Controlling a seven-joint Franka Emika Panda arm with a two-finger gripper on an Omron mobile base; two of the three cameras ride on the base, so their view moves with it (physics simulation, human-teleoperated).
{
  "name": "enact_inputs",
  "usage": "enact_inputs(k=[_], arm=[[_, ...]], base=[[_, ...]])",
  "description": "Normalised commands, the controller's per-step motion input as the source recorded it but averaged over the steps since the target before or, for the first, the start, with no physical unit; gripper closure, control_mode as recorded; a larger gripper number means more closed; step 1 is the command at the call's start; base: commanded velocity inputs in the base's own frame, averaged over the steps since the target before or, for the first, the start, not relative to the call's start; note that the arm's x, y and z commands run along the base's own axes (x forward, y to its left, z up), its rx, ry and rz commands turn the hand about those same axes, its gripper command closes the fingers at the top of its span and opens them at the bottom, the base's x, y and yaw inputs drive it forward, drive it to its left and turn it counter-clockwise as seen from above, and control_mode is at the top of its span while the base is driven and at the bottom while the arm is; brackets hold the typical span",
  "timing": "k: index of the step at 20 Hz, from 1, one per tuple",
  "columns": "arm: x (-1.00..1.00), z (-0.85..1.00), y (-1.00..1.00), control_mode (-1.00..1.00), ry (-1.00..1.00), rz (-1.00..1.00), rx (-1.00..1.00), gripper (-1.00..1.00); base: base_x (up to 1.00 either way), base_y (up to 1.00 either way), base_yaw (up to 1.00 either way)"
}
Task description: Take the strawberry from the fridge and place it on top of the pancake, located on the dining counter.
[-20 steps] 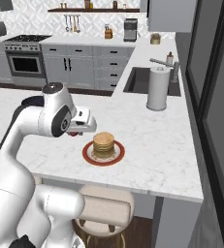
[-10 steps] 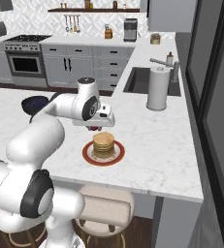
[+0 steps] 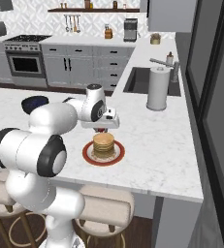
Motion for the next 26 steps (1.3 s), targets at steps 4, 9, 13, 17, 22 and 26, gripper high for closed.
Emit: enact_inputs(k=[4,9,13,17,22,26], arm=[[0.07,-0.31,-0.09,-1.0,0.03,0.0,-0.01,1.0],[0.01,-0.29,0.0,-1.0,0.03,0.0,-0.01,1.0],[0.0,-0.21,0.0,-1.0,0.03,0.0,0.0,1.0],[0.0,-0.15,0.0,-1.0,0.02,0.0,0.0,1.0],[0.0,-0.19,0.0,-1.0,0.03,0.0,0.0,-1.0],[0.0,-0.11,0.0,-1.0,0.02,0.0,0.0,-1.0]], base=[[0.0,0.0,0.0],[0.0,0.0,0.0],[0.0,0.0,0.0],[0.0,0.0,0.0],[0.0,0.0,0.0],[0.0,0.0,0.0]])
